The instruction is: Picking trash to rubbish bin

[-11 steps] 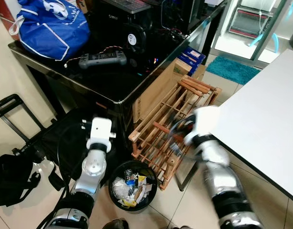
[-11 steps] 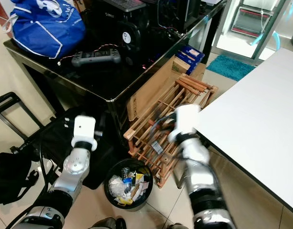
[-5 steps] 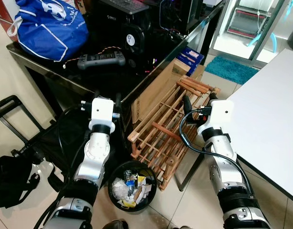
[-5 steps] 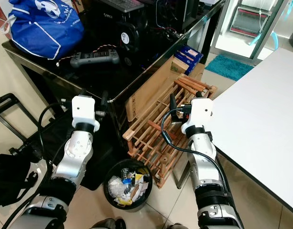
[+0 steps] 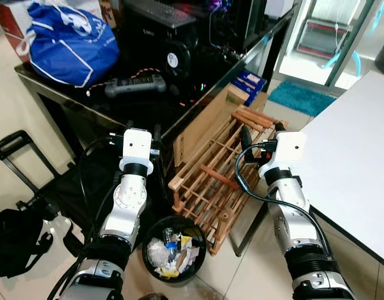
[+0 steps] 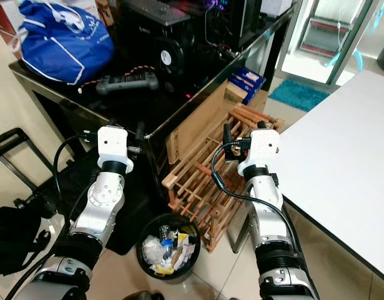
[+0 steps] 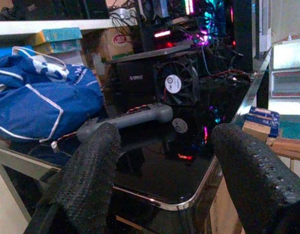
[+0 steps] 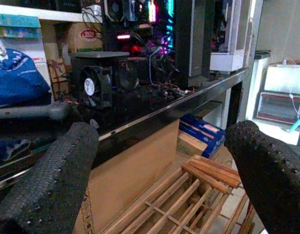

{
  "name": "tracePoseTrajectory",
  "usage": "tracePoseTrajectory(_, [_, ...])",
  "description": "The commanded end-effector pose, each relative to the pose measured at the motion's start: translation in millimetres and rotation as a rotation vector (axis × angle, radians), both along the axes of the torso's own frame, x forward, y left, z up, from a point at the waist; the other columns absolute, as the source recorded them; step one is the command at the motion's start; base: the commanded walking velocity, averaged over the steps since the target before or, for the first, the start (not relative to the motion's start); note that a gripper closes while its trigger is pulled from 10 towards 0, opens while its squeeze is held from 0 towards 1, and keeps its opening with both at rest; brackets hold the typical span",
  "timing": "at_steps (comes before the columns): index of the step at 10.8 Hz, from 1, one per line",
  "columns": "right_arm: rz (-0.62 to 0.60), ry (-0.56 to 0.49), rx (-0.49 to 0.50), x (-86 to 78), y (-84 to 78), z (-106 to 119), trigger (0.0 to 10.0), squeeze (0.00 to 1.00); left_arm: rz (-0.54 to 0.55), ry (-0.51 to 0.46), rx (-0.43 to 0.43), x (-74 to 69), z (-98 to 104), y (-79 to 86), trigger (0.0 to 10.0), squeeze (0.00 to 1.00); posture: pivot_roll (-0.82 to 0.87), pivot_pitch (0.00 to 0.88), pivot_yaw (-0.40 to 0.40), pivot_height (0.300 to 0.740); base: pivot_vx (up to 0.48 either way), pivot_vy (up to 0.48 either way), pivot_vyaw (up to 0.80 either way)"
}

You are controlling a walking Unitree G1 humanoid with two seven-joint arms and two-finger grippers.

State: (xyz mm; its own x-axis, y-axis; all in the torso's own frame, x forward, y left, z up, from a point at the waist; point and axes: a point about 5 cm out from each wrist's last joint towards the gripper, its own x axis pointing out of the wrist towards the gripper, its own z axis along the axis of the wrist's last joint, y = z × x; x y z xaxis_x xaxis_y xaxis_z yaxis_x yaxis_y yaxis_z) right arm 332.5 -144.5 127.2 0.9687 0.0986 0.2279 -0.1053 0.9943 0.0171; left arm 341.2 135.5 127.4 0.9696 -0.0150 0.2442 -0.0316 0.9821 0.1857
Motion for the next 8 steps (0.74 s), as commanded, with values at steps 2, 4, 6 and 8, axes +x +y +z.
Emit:
tracePoseTrajectory(2, [0.008,-0.003,-0.013,0.9,4.4,0.3,10.0,0.0,-0.004,0.024,0.009,-1.0,-4.6,-1.1,10.0,0.0,-0.05,0.0,0.046,0.74,0.0,0.0,0.0])
tracePoseTrajectory(4, [0.014,0.006,-0.017,1.5,5.8,-1.0,10.0,0.0,-0.006,0.022,0.004,-0.6,-4.0,-2.0,10.0,0.0,-0.05,0.0,0.046,0.74,0.0,0.0,0.0])
tracePoseTrajectory(6, [0.016,0.02,-0.026,1.7,6.0,-3.2,10.0,0.0,-0.006,0.022,-0.005,-1.5,-5.2,-4.2,10.0,0.0,-0.05,0.006,0.039,0.74,0.0,0.0,0.0])
tracePoseTrajectory(8, [0.017,0.019,-0.029,2.1,6.0,-2.4,10.0,0.0,-0.004,0.027,-0.015,-2.6,-6.6,-4.8,10.0,0.0,-0.05,0.018,0.036,0.74,0.0,0.0,0.0])
